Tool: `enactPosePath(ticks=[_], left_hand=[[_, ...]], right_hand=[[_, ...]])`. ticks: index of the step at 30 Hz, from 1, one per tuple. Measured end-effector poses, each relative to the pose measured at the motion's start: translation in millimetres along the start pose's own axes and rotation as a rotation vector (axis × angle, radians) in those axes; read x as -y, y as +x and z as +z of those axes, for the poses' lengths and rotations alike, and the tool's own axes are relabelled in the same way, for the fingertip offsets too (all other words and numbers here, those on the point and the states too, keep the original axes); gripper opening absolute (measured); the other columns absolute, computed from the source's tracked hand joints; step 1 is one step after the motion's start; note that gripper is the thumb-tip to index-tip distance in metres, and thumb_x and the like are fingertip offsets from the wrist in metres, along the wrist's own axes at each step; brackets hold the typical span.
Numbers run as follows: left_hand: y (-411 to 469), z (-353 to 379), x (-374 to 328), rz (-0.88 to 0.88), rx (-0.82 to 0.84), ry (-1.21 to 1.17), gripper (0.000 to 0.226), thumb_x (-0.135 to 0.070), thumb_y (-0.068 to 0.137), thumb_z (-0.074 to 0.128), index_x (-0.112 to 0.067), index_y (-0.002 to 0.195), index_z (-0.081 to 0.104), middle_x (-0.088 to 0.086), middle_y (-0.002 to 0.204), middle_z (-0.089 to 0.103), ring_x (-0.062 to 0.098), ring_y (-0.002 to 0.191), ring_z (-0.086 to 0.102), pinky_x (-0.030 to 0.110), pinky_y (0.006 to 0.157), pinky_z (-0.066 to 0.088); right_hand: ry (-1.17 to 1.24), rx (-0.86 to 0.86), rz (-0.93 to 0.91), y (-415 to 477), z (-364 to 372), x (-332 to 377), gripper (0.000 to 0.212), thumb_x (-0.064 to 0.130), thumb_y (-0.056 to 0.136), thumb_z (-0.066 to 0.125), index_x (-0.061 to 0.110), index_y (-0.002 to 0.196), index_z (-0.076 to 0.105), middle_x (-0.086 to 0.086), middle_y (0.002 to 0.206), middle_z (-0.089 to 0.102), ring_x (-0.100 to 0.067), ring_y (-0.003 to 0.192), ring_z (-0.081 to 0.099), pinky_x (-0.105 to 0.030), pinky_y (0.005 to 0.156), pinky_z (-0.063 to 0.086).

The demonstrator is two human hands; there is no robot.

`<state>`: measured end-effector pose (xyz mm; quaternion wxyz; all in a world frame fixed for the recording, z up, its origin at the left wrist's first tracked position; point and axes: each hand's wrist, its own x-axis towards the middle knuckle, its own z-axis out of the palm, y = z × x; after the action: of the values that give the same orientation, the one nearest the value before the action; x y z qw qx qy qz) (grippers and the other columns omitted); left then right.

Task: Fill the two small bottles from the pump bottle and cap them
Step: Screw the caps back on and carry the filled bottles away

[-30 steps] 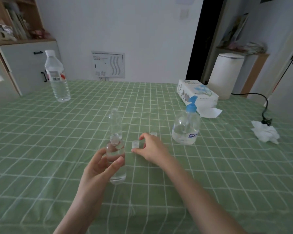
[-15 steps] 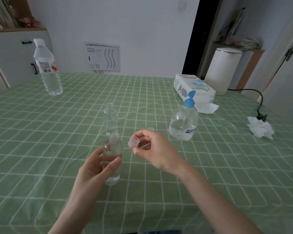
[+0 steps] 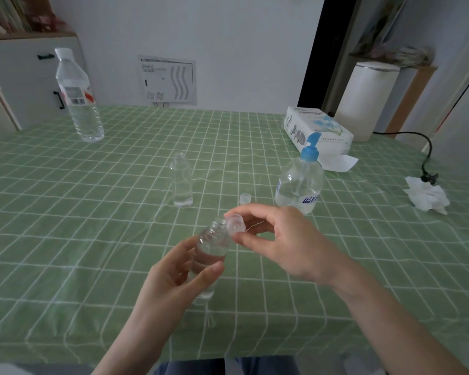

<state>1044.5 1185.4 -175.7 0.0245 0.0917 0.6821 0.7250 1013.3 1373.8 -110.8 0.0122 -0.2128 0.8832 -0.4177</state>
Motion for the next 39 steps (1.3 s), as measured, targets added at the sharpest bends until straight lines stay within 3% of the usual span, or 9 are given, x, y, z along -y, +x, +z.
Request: enactPosePath(ticks=[6,13,16,20,24,29,34,36,39], left_hand=[[2.3,2.3,-0.6,-0.015,-0.012,-0.002,0.044,-0.042,0.059,0.083,-0.038,0.101,0.070,0.002,0.088,0.073,0.005,0.071,0.062,0.012,0.068,0.050],[4.7,3.8,-3.5,-0.032,0.009,0.034,0.037,-0.037,0.061,0.076,-0.038,0.097,0.072,0.000,0.084,0.072,0.005,0.068,0.060,0.012,0.064,0.048],[5.0,1.9,-4.5,-0.040,0.026,0.066,0.037,-0.037,0.063,0.075,-0.036,0.100,0.071,0.000,0.084,0.072,0.006,0.070,0.059,0.012,0.065,0.047],[6.3,-1.0,-6.2,-0.058,0.041,0.072,0.043,-0.040,0.061,0.074,-0.035,0.103,0.071,-0.002,0.083,0.071,0.004,0.068,0.059,0.011,0.064,0.048],[7.8,-3.8,-7.0,-0.079,0.050,0.073,0.047,-0.040,0.061,0.074,-0.036,0.108,0.070,-0.005,0.081,0.070,0.003,0.067,0.059,0.010,0.061,0.047],[8.7,-0.3,-4.5,-0.053,-0.018,0.140,0.047,-0.040,0.060,0.072,-0.036,0.107,0.068,-0.008,0.082,0.069,0.007,0.075,0.058,0.024,0.072,0.045],[9.9,3.2,-1.5,-0.046,-0.027,0.135,0.044,-0.039,0.061,0.073,-0.035,0.105,0.069,-0.007,0.084,0.069,0.010,0.080,0.058,0.030,0.080,0.044],[10.4,2.8,-1.9,-0.042,-0.027,0.126,0.041,-0.041,0.060,0.073,-0.038,0.100,0.070,-0.006,0.085,0.069,0.011,0.081,0.059,0.029,0.081,0.043],[13.0,0.8,-4.6,-0.030,-0.037,0.113,0.044,-0.041,0.059,0.073,-0.036,0.103,0.070,-0.004,0.086,0.070,0.014,0.082,0.059,0.029,0.080,0.043]], right_hand=[[0.021,-0.008,-0.023,-0.8,-5.3,1.3,0.039,0.022,0.091,0.065,0.031,0.128,0.061,0.008,0.120,0.068,-0.001,0.100,0.066,-0.018,0.096,0.050],[0.263,-0.027,-0.036,5.4,-11.2,4.4,0.026,0.017,0.077,0.076,0.028,0.096,0.062,0.007,0.093,0.073,-0.006,0.089,0.070,-0.020,0.087,0.055],[0.243,0.019,-0.059,8.9,-15.3,9.9,0.025,0.025,0.072,0.075,0.031,0.096,0.067,0.008,0.093,0.073,-0.007,0.091,0.070,-0.022,0.088,0.055],[0.116,0.062,-0.086,13.4,-18.0,14.7,0.035,0.009,0.080,0.075,0.038,0.098,0.068,0.005,0.100,0.075,-0.005,0.093,0.070,-0.021,0.091,0.054],[0.018,0.083,-0.072,18.3,-19.4,16.1,0.033,0.010,0.082,0.074,0.036,0.102,0.071,0.008,0.101,0.075,0.000,0.093,0.069,-0.018,0.093,0.052],[-0.044,0.039,-0.031,23.5,-16.4,16.7,0.016,0.032,0.073,0.080,0.025,0.083,0.071,0.008,0.076,0.073,0.001,0.069,0.067,-0.010,0.069,0.053],[-0.309,-0.070,-0.018,28.2,-9.7,18.0,0.056,0.070,0.065,0.056,0.015,0.067,0.061,0.001,0.056,0.067,-0.009,0.045,0.060,-0.016,0.048,0.049],[-0.249,-0.038,-0.026,28.1,-12.8,17.3,0.058,0.070,0.066,0.053,0.015,0.074,0.065,0.003,0.065,0.070,-0.006,0.052,0.063,-0.015,0.051,0.050],[0.011,0.106,-0.031,23.6,-18.1,14.5,0.042,0.048,0.079,0.063,0.023,0.112,0.068,0.010,0.095,0.074,0.004,0.077,0.069,-0.018,0.075,0.057]])
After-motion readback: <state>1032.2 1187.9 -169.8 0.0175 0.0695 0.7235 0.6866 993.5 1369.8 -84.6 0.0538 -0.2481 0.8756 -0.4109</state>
